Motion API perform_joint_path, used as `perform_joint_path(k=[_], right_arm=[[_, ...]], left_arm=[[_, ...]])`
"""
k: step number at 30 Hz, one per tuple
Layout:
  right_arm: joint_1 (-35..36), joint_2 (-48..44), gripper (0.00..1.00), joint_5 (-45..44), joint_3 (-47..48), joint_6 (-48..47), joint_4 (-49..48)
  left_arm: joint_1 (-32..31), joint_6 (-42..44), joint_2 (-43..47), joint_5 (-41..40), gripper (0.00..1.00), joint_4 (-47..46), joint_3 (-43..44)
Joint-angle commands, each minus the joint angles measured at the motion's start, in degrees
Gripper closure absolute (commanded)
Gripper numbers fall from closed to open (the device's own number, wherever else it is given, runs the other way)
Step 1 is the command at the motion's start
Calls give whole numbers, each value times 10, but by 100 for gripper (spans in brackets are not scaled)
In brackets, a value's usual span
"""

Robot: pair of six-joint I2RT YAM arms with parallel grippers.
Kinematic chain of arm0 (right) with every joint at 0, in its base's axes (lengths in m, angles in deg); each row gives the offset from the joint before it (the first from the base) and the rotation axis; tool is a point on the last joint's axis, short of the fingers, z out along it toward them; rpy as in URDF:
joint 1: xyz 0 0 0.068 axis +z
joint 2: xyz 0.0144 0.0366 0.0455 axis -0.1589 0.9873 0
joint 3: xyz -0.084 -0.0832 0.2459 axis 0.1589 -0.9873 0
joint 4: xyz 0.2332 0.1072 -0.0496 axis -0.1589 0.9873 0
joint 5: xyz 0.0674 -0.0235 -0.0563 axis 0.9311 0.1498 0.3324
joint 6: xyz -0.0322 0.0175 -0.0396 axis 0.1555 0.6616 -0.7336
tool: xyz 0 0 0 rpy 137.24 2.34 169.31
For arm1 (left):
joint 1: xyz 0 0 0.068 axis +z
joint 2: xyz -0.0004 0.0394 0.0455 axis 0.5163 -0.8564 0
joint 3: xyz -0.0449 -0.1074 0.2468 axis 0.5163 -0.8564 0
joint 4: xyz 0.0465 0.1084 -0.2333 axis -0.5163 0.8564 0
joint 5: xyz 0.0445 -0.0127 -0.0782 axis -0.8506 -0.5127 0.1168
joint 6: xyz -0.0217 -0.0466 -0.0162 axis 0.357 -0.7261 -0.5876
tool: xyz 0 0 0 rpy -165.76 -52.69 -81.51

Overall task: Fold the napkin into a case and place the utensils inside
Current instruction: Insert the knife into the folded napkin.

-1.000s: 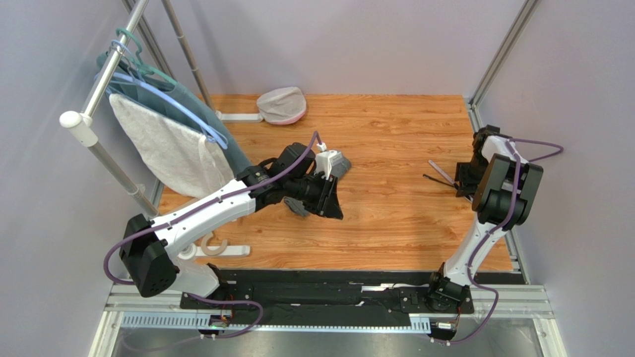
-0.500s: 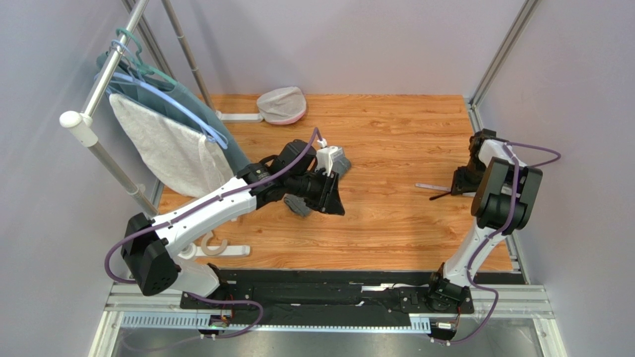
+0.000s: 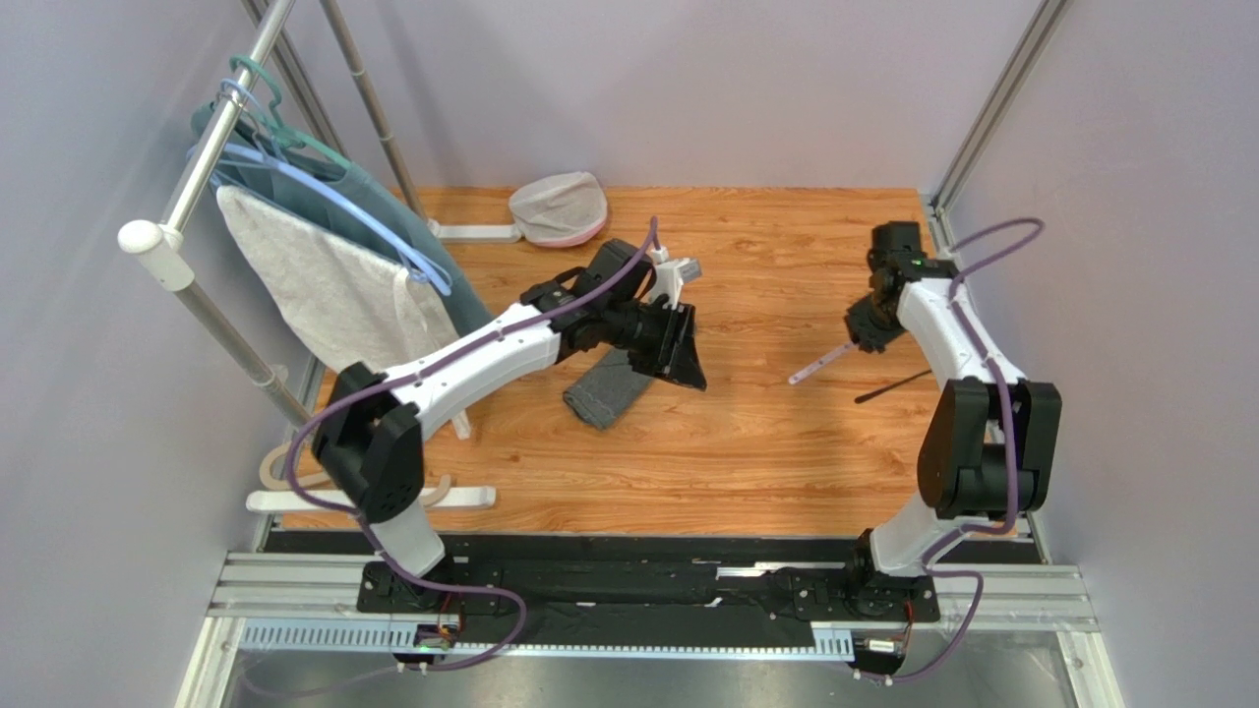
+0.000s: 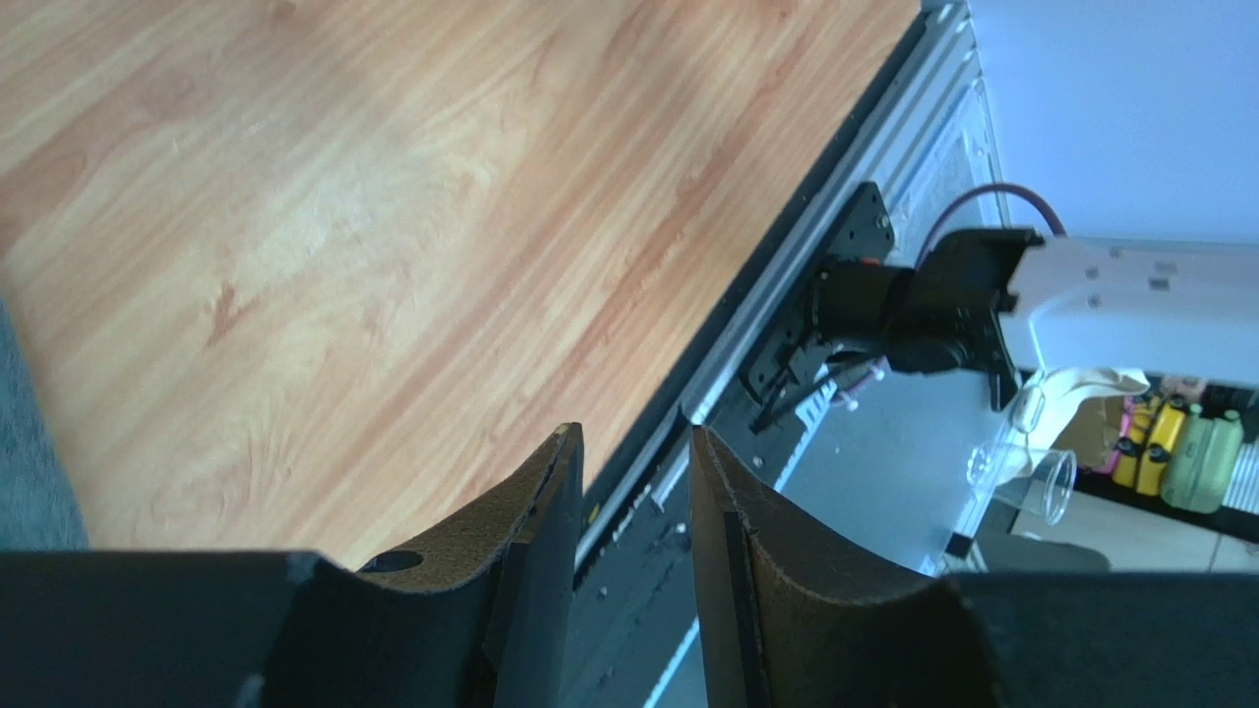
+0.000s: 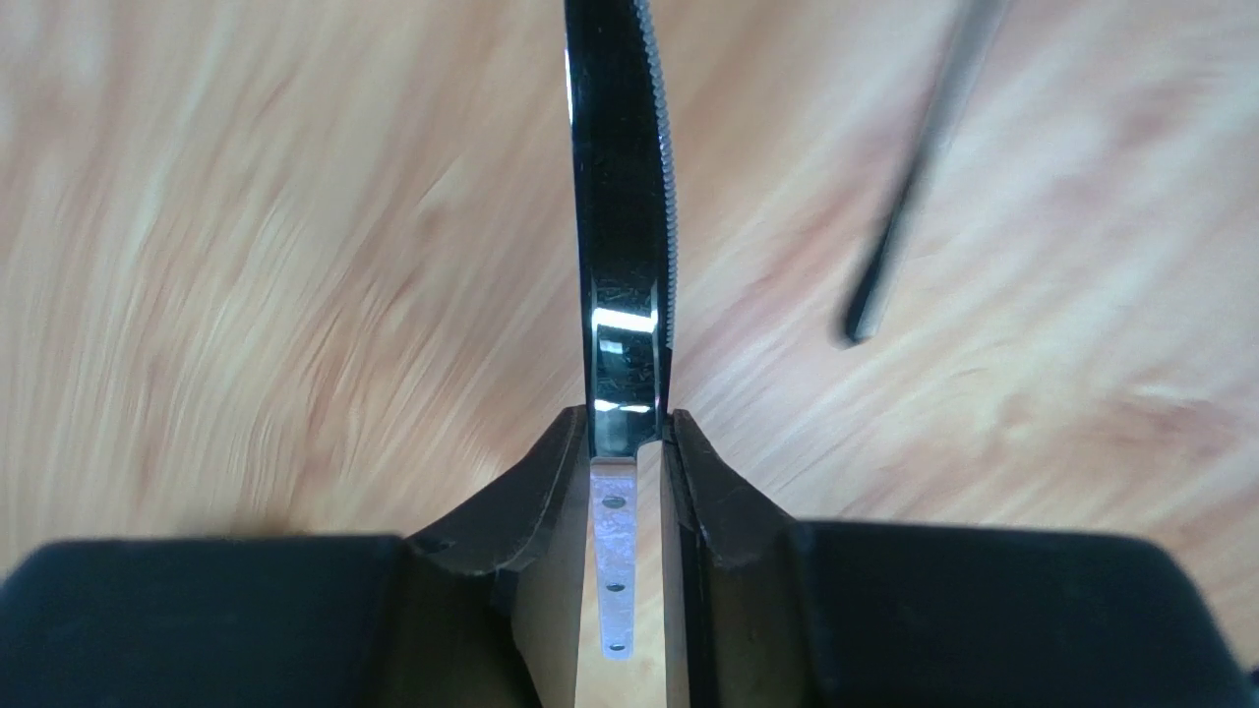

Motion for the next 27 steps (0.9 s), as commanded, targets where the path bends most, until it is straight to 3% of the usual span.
perform_joint_path(k=[1, 3, 7, 11, 15, 20, 27], right_arm=[[115, -77, 100, 98, -26, -163, -92], [135, -118, 100, 168, -74, -156, -134], [188, -168, 100, 207, -121, -114, -164], [206, -208, 100, 224, -151, -65, -178], [228, -228, 100, 214, -162, -34, -178], [244, -236, 100, 216, -162, 5, -195], [274, -173, 100, 148, -95, -35, -172]], left_arm=[[13, 13, -71, 43, 59, -26, 65], [19, 21, -94, 43, 58, -24, 88], [22, 50, -110, 26, 58, -28, 94], [22, 45, -115, 16, 58, -28, 79], [20, -17, -95, 61, 57, -130, 16], [2, -25, -97, 78, 57, -151, -3], [21, 15, 28, -157, 58, -13, -56]])
